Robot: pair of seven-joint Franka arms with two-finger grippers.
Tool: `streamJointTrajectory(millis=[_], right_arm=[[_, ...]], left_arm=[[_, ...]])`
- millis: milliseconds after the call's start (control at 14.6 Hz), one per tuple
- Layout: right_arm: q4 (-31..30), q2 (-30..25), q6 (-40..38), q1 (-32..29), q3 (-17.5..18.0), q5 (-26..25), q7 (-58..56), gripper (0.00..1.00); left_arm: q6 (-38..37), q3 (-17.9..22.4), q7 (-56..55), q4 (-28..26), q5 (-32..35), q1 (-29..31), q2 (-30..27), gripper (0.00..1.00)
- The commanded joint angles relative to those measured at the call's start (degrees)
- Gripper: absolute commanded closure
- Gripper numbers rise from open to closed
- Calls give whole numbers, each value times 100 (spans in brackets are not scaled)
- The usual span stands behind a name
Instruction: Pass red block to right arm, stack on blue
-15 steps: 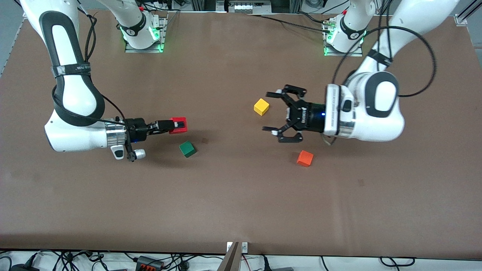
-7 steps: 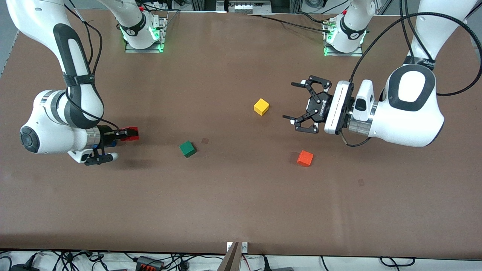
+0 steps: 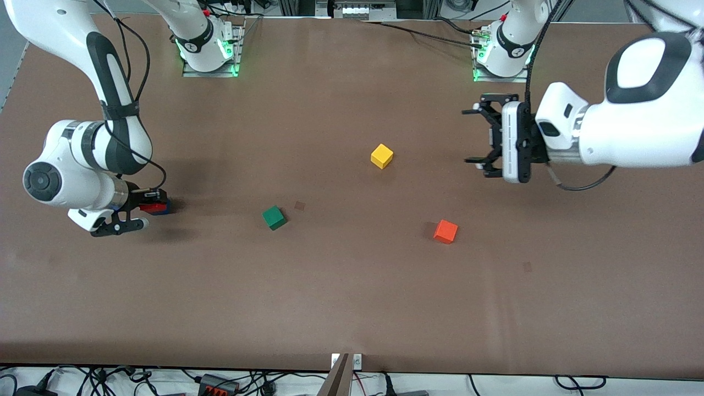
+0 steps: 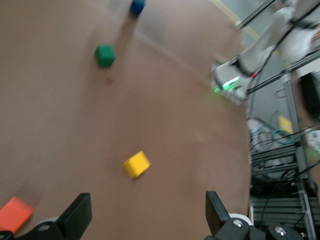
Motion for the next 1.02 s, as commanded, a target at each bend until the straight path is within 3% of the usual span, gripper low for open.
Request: streamJointTrajectory(millis=[0, 137, 342, 547, 615, 752, 957], right_arm=[[-721, -545, 549, 30, -46, -319, 257, 100], [-949, -642, 804, -119, -46, -319, 258, 100], [-1161, -643, 1182, -207, -38, -328, 258, 100], [-1161, -529, 1254, -225, -38, -319, 258, 100], [-1161, -476, 1245, -234, -29, -319, 266, 100], [-1161, -380, 1254, -242, -29, -293, 275, 100], [-1161, -371, 1254, -251, -29, -275, 284, 100]], left_arm=[[-3, 1104, -595, -307, 758, -728, -703, 0], [-3, 1965, -1000, -352, 1354, -1282, -950, 0], [469, 2662, -1613, -832, 2129, -1575, -1459, 0], [1130, 3014, -3089, -1572, 2298, -1566, -1899, 0], [1174, 3102, -3642, -1695, 2725, -1575, -1944, 0], [1131, 3094, -4575, -1732, 3456, -1575, -1979, 0], [1140, 3086, -5141, -1583, 3450, -1558, -2102, 0]])
